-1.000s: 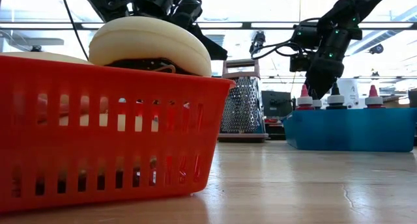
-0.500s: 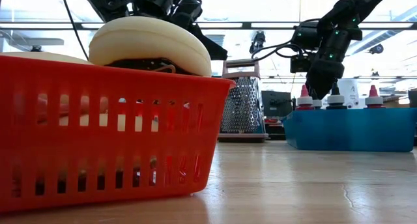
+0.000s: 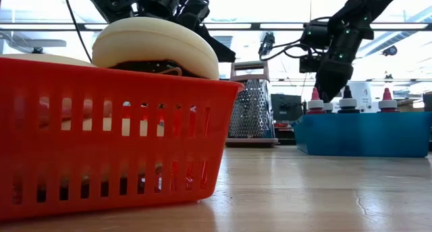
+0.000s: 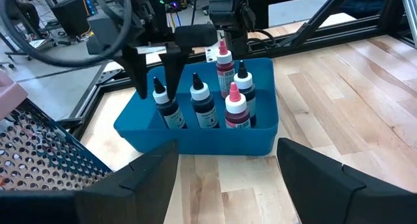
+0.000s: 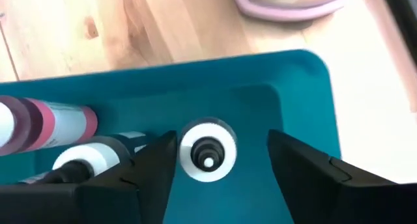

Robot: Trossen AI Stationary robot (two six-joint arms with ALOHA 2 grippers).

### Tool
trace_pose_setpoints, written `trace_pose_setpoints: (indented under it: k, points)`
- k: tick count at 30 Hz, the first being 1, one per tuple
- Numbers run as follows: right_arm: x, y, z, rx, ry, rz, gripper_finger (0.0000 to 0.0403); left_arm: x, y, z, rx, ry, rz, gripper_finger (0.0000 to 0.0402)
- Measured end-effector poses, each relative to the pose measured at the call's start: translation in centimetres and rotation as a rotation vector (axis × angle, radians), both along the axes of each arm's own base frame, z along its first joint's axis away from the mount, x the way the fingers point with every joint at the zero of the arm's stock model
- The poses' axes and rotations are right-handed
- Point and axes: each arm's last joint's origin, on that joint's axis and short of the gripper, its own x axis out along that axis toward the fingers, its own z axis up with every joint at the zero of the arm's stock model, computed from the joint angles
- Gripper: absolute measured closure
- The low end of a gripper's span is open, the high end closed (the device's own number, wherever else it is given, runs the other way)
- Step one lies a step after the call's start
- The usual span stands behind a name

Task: Pick & Place Food Item
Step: Return to Home Position

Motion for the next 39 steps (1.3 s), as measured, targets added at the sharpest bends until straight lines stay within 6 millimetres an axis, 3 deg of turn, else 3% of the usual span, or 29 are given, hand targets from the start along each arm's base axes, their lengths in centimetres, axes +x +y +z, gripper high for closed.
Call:
trace_pose_setpoints:
  k: [10, 17, 30, 35, 39]
  points:
    - [0.0, 0.0, 1.7, -0.013, -0.016, 0.001, 0.0142, 0.0, 0.0, 0.0, 0.001, 0.001, 0.002, 0.0140]
    - [-0.5, 0.4, 4.5, -0.088, -0.110, 0.002, 0.0143, -0.1, 0.3, 0.2, 0.040, 0.003, 0.095, 0.0140]
    - [-2.6, 3.4, 11.8, -0.265, -0.561, -0.074, 0.0157, -1.8, 0.2, 3.6, 0.013, -0.080, 0.203, 0.0140]
    - [-3.6, 4.3, 13.5, -0.265, -0.710, -0.127, 0.0165, -2.3, 0.0, 4.4, -0.041, -0.101, 0.221, 0.0140]
    - [-3.7, 4.9, 13.7, -0.210, -0.764, 0.008, 0.0164, -3.1, -0.2, 5.0, -0.172, -0.090, 0.251, 0.0140]
